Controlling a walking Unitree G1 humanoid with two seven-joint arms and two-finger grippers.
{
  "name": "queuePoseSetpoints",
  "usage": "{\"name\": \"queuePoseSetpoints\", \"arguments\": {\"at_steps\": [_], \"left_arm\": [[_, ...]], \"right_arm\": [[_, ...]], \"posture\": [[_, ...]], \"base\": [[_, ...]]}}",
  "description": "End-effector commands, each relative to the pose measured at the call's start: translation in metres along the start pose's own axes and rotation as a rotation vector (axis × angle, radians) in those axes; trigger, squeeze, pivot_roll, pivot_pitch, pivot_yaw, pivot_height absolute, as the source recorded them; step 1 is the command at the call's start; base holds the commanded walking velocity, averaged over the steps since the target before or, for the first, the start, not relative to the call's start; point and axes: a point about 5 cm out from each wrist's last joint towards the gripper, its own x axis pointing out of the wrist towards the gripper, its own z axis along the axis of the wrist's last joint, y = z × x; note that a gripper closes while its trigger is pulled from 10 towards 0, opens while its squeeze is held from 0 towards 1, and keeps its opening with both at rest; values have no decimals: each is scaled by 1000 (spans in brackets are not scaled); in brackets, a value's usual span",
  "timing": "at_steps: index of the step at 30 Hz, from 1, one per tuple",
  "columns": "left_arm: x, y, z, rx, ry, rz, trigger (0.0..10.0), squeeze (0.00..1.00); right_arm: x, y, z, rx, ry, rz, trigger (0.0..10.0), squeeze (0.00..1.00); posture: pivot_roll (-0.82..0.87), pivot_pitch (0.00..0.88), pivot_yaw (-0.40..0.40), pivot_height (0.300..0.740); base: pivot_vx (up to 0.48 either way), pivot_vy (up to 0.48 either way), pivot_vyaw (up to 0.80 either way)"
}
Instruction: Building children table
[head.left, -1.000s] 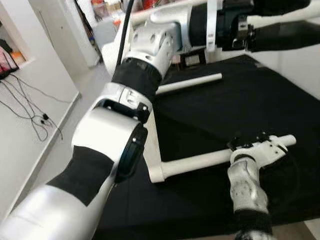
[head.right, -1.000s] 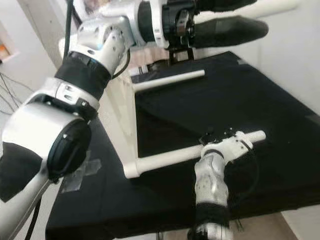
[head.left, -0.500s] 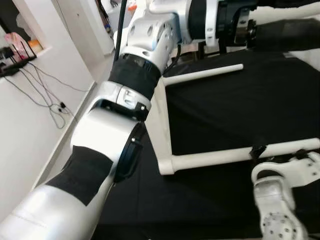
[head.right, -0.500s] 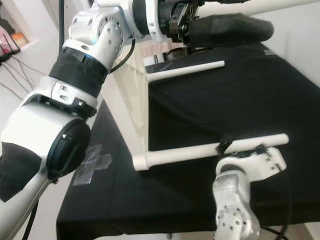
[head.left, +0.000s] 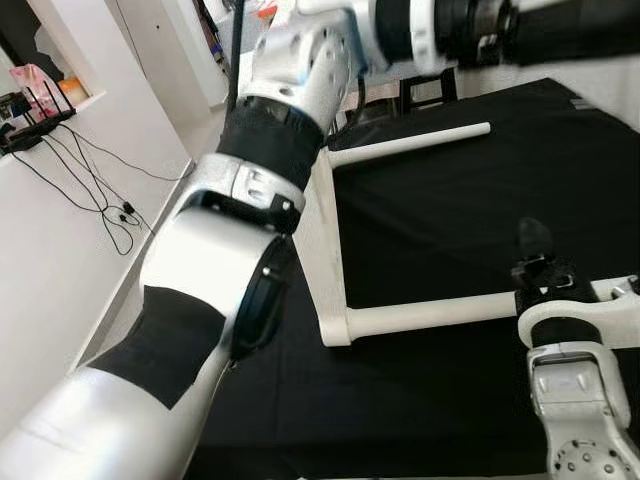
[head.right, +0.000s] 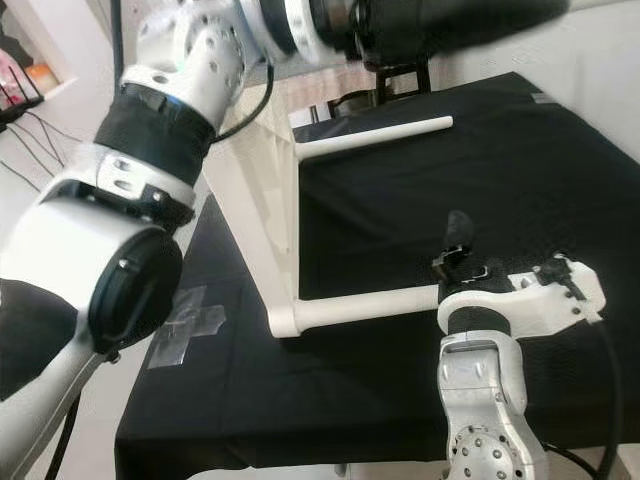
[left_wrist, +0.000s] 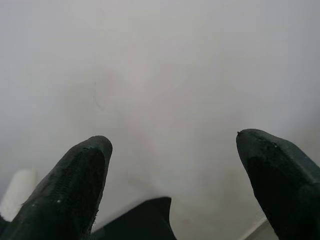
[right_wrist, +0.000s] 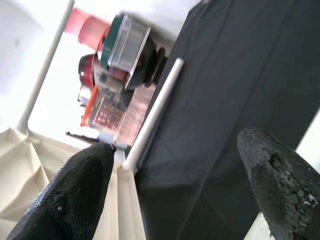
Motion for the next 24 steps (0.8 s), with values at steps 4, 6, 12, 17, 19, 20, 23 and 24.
{"name": "queuePoseSetpoints", "arguments": {"at_steps": [4, 6, 12, 17, 19, 20, 23, 24], "left_arm": [[2, -2, 5, 22, -18, -52, 10000, 0], [4, -2, 5, 44, -8, -61, 10000, 0], [5, -1, 7, 81, 5, -70, 10000, 0], [2, 1, 38, 175, -29, -68, 10000, 0], [1, 1, 45, 199, -34, -66, 10000, 0], [-1, 1, 50, 217, -35, -65, 10000, 0], [-2, 1, 53, 236, -31, -64, 10000, 0], [-4, 1, 58, 256, -37, -58, 10000, 0]], "right_arm": [[-26, -18, -48, -35, 239, -64, 10000, 0], [-26, -16, -49, -37, 249, -52, 10000, 0], [-27, -13, -50, -41, 258, -26, 10000, 0], [-25, -8, -52, -54, 264, 17, 10000, 0], [-24, -7, -53, -56, 267, 25, 10000, 0], [-24, -5, -54, -57, 269, 34, 10000, 0], [-23, -3, -54, -59, 268, 44, 10000, 0], [-23, -2, -54, -60, 262, 58, 10000, 0]], "posture": [[-180, 15, 221, 740], [-181, 14, 222, 740], [-187, 11, 223, 740], [-178, 2, 216, 740], [-178, 1, 215, 740], [-177, 1, 215, 740], [-177, 0, 213, 740], [-175, 0, 213, 740]], "base": [[0, 0, 0], [0, 0, 0], [0, 0, 0], [0, 0, 0], [0, 0, 0], [0, 0, 0], [0, 0, 0], [0, 0, 0]]}}
